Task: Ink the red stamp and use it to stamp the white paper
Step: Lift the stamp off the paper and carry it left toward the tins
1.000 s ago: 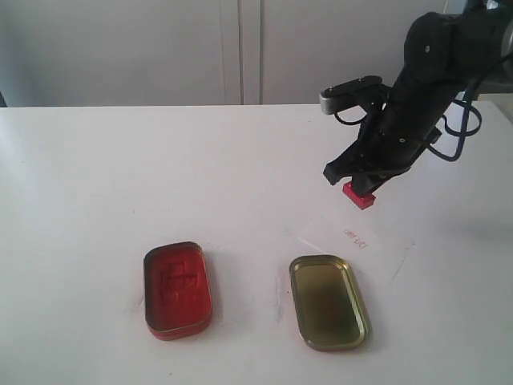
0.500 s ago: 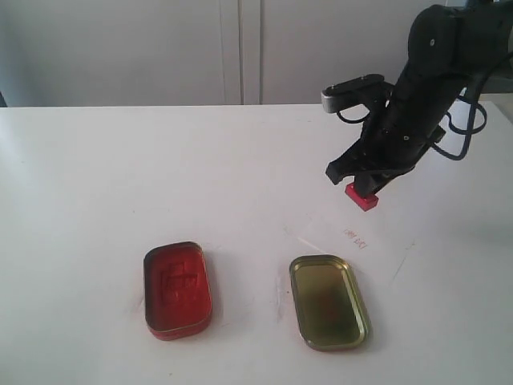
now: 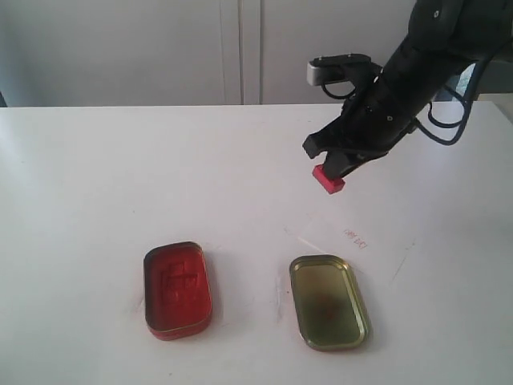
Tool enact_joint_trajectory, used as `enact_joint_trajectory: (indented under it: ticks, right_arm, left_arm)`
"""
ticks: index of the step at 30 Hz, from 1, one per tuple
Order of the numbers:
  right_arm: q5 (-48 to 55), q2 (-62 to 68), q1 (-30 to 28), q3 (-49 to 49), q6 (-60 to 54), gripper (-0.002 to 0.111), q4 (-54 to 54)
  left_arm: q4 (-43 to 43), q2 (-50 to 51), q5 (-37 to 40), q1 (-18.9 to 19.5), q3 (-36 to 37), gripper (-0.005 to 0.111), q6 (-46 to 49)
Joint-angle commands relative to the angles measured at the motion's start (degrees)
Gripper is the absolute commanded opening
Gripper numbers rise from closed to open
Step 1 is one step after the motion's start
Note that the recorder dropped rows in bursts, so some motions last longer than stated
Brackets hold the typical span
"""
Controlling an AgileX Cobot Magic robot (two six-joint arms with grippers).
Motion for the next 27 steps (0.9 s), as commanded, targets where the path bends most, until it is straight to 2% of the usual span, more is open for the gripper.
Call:
enact_joint_trajectory:
  ticks: [1,8,16,27]
  right_arm:
    - [-0.1,-0.2,0.0,-0.9,-4.1,0.000,4.9]
    - [-0.8,2.1,0.0,-0.9,-5.8,0.000,10.3]
    - [-0.2,6.0,0.0,-2.3,-11.8,0.000,22.0]
    - [6.5,10.6,0.3,-2.3,-15.6,0.000,27.4]
  left_arm:
    - [-0.1,-0.3,0.6,-0.4,0.4,0.000,0.0]
    - [-0.1,-0.3,0.6,-0.4,0.4,0.000,0.0]
    - [-0.1,-0.3,0.6,-0.4,0.4,0.000,0.0]
    - [-0.1,-0.3,0.6,-0.4,0.4,0.000,0.0]
